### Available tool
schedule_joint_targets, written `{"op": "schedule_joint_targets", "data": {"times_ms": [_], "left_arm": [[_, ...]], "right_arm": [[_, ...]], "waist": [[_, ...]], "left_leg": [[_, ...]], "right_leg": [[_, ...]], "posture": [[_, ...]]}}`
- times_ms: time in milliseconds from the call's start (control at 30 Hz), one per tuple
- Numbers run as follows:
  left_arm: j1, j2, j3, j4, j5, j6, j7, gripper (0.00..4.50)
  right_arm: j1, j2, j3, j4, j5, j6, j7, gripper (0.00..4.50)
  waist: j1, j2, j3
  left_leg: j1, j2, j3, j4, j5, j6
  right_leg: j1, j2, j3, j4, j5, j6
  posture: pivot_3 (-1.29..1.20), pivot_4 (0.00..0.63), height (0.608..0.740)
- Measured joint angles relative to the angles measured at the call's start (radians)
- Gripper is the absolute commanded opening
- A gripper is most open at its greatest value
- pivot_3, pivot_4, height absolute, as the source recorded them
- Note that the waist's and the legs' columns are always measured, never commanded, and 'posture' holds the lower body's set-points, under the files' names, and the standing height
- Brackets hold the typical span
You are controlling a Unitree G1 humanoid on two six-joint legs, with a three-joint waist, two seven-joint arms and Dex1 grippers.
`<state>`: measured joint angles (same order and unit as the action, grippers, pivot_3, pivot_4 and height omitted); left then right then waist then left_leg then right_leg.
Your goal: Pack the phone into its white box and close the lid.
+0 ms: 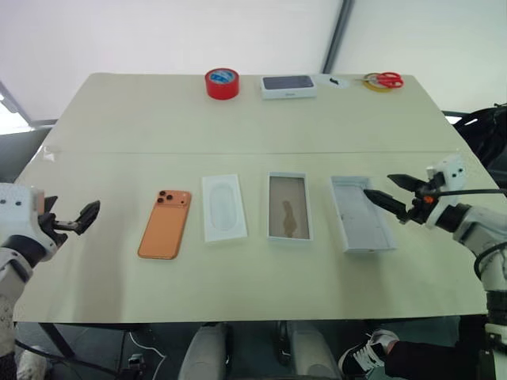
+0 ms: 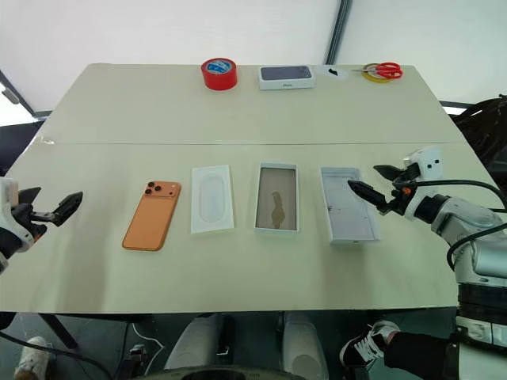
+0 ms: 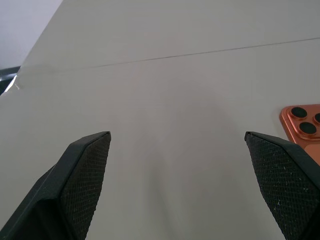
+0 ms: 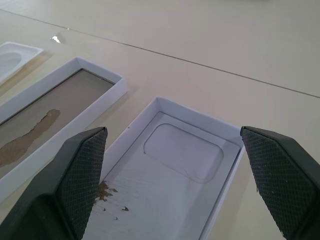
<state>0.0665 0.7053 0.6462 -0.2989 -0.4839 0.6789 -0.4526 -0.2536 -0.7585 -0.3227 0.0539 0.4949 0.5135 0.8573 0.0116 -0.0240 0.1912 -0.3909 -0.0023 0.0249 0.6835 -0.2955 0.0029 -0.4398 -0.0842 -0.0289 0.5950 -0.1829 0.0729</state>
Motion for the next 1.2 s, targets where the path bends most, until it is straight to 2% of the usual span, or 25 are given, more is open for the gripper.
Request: {"op": "schedule_joint_targets", "data": {"times_ms": [500, 733, 867, 1000, 1200], "left_arm": [[-0.024, -0.021, -0.034, -0.024, -0.008, 0.016, 0.017, 4.5], [-0.037, -0.124, -0.161, -0.187, -0.079, 0.091, 0.054, 4.5], [-0.049, -0.175, -0.283, -0.283, -0.153, 0.191, 0.082, 4.5], [-0.122, -0.251, -0.355, -0.322, -0.224, 0.313, 0.169, 4.5], [-0.273, -0.385, -0.348, -0.283, -0.303, 0.521, 0.358, 4.5]], "right_arm": [[-0.011, 0.031, 0.026, -0.024, 0.0, 0.0, -0.005, 4.45], [-0.071, 0.036, 0.117, -0.097, -0.001, 0.005, 0.007, 4.45], [-0.094, 0.042, 0.213, -0.17, -0.003, 0.023, 0.032, 4.45], [-0.122, 0.073, 0.294, -0.218, -0.019, 0.029, 0.031, 4.45], [-0.119, 0.082, 0.323, -0.265, -0.019, 0.048, 0.022, 4.45]], "waist": [[0.0, 0.0, 0.0], [0.001, 0.0, 0.0], [0.0, 0.0, 0.0], [0.001, 0.0, 0.0], [0.001, -0.001, 0.0]], "left_leg": [[0.0, 0.0, 0.0, 0.0, 0.0, 0.0], [0.0, 0.0, 0.0, 0.0, 0.0, 0.0], [0.0, 0.0, -0.001, 0.0, 0.0, 0.0], [0.0, 0.0, -0.002, 0.001, 0.0, 0.0], [0.001, -0.001, -0.003, 0.001, 0.0, 0.0]], "right_leg": [[0.0, 0.0, 0.0, 0.0, 0.0, 0.0], [0.0, 0.0, 0.0, 0.001, 0.0, 0.0], [0.001, 0.0, 0.0, 0.001, 0.0, 0.0], [0.001, 0.001, 0.0, 0.001, 0.001, 0.002], [0.002, 0.001, 0.0, 0.001, 0.002, 0.003]], "posture": [[0.0, 0.15, 0.732], [0.0, 0.15, 0.732], [0.0, 0.15, 0.732], [0.0, 0.15, 0.732], [0.0, 0.15, 0.732]]}}
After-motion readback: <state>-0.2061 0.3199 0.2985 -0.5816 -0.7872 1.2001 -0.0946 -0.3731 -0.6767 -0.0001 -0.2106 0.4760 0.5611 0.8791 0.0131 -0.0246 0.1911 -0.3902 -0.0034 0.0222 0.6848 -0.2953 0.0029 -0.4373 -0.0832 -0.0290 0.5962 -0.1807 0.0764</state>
